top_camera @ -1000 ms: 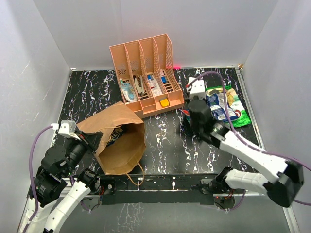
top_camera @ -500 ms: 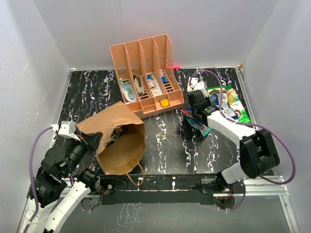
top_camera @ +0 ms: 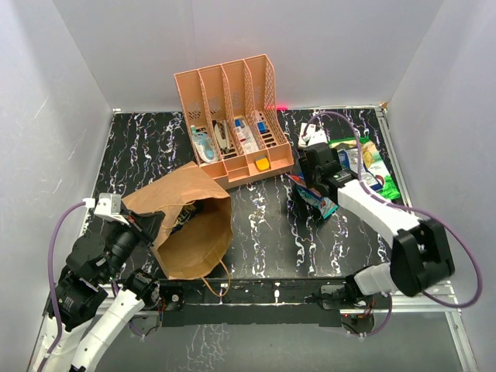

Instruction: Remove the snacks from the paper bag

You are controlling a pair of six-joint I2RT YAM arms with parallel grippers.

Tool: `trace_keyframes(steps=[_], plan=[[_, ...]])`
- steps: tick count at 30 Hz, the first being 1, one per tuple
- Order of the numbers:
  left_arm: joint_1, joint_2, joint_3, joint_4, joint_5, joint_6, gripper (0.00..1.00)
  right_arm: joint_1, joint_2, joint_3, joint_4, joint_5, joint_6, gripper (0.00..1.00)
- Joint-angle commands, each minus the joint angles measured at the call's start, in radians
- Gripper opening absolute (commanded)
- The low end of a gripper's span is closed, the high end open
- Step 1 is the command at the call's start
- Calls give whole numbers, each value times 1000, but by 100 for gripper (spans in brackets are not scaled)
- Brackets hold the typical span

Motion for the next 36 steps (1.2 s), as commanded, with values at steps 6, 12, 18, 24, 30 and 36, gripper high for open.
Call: trace_keyframes(steps=[6,12,18,24,30,36], plan=[[-3,7,-3,33,11,13,0,28,-324,-25,43,-422,212,63],[-3,7,-4,32,12,13,0,221,-418,-23,155,-535,212,63],[-3,0,-4,32,12,14,0,596,-361,-86,427,-474,176,63],[-3,-11,-3,31,5,12,0,952,-141,-87,665,-333,-130,65],[-2,-18,1,27,2,13,0,1052,50,-64,772,-317,-546,70],[-3,-44,5,27,-20,7,0,981,160,13,766,-332,-707,72]])
